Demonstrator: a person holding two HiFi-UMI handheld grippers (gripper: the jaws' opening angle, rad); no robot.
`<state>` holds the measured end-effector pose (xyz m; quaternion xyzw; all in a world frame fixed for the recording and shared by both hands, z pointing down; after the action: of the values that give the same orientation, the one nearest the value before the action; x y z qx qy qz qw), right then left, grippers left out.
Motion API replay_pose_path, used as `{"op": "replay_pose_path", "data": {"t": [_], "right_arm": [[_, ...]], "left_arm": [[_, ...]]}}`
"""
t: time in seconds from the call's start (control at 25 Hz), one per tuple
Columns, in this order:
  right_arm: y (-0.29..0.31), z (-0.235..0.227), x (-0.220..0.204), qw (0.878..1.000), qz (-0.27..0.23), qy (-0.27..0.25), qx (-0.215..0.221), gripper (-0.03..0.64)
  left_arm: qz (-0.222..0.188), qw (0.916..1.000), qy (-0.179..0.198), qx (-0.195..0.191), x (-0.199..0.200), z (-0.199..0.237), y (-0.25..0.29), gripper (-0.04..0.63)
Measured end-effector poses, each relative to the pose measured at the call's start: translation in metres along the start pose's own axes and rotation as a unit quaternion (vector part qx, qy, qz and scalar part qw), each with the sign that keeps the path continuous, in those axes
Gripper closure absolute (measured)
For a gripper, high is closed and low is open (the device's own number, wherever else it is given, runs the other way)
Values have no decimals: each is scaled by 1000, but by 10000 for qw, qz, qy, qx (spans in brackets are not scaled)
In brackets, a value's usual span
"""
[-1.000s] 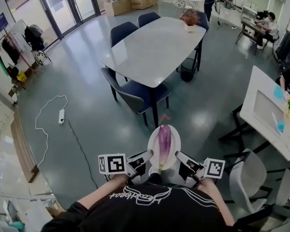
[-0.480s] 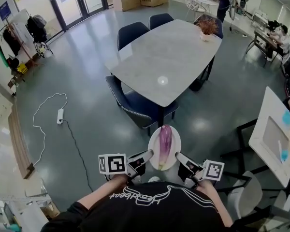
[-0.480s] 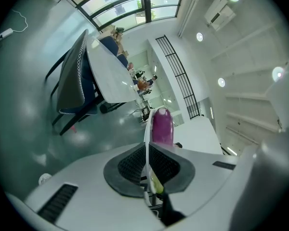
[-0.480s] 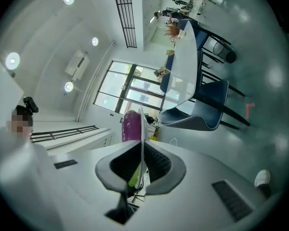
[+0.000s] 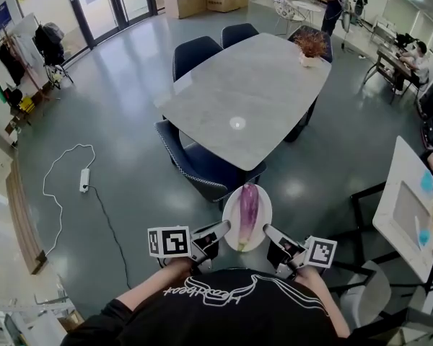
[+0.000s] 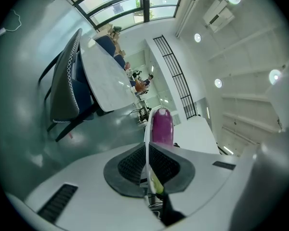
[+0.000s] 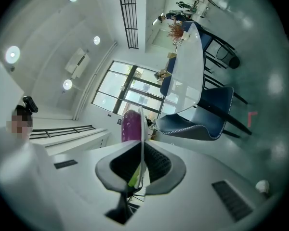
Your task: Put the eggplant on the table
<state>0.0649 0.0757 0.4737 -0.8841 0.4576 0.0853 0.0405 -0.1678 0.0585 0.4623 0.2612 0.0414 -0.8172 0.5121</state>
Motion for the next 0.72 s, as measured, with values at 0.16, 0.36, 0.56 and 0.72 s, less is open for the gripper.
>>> {"op": "replay_pose_path", "data": {"t": [0.16, 0.36, 0.56, 0.72], "right_arm": [[-2, 8, 3, 9999, -60, -93, -77, 598], [-5, 11, 4, 9998, -90, -159, -93, 600], [-2, 9, 8, 9999, 24, -118, -112, 599], [2, 6, 14, 9997, 166, -135, -68, 598]], "left_arm": [[31, 9999, -16, -119, 2, -3, 3, 571], [48, 9998, 19, -197, 3, -5, 6, 571], [-43, 9999, -50, -158, 3, -1, 7, 571], [-175, 9998, -33, -79, 4, -2, 6, 571]]}}
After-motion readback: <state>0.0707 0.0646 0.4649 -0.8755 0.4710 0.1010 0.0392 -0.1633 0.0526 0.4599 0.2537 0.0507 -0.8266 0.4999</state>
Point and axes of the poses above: the fingertips, and each gripper's own axes: y forward along the fingers, z to its left, x out of its top, the point moved 8 cm from there along -y, backward along the fingers, and after that the axes turned 8 degrees about y, right-handed, at the moved point
